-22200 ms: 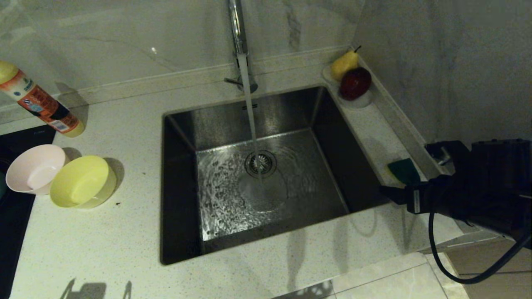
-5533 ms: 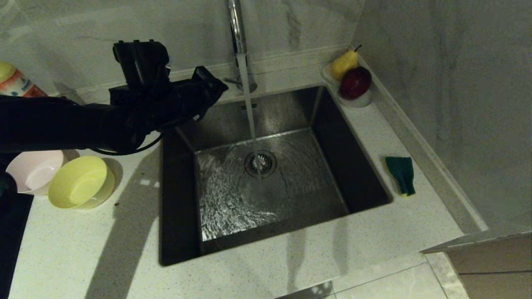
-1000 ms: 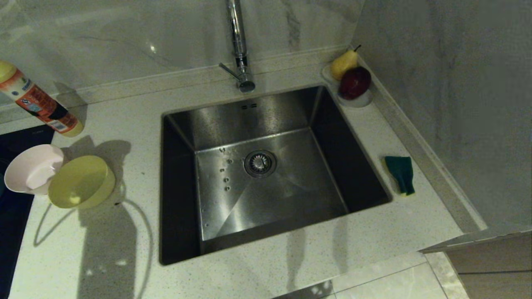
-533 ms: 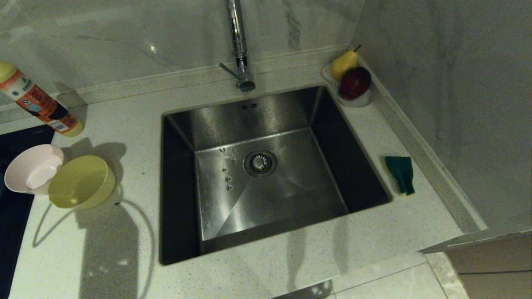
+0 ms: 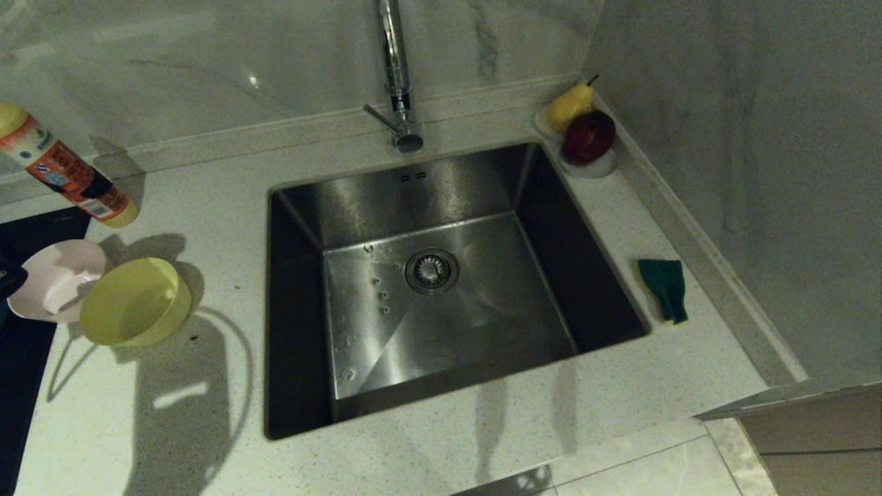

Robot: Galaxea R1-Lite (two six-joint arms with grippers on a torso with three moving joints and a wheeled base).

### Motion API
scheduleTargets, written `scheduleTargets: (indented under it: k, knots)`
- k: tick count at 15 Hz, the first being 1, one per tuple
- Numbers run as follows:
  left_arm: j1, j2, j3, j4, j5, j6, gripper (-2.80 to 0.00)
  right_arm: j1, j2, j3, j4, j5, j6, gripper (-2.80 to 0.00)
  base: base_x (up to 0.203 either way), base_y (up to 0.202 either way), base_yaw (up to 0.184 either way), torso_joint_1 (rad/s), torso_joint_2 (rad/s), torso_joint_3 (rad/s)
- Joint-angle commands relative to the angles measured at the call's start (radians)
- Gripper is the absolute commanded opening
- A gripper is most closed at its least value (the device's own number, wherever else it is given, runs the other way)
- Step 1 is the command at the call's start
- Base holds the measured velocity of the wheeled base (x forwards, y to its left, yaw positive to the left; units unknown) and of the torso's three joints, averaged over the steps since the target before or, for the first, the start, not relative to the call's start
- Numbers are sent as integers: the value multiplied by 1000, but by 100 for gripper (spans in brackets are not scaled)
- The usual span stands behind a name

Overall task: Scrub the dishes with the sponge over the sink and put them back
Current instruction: Place the bowl on the bowl

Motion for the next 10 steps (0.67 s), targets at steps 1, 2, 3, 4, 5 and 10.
scheduleTargets:
  k: [1, 2, 3, 4, 5, 10]
  knots:
    - [4, 88, -45, 0, -1, -42, 0, 0, 0, 0, 0, 0, -1, -280, 0, 0, 0, 0, 0, 0]
    - [12, 114, -62, 0, -3, -65, 0, 0, 0, 0, 0, 0, -1, -280, 0, 0, 0, 0, 0, 0]
    - [20, 135, -67, -1, -6, -80, 0, 0, 0, 0, 0, 0, -1, -280, 0, 0, 0, 0, 0, 0]
    - [27, 155, -69, -1, -7, -95, 0, 0, 0, 0, 0, 0, -1, -280, 0, 0, 0, 0, 0, 0]
    - [39, 174, -72, -1, -7, -115, 0, 0, 0, 0, 0, 0, -1, -280, 0, 0, 0, 0, 0, 0]
    - [71, 227, -83, 24, -16, -170, 0, 0, 0, 0, 0, 0, -1, -280, 0, 0, 0, 0, 0, 0]
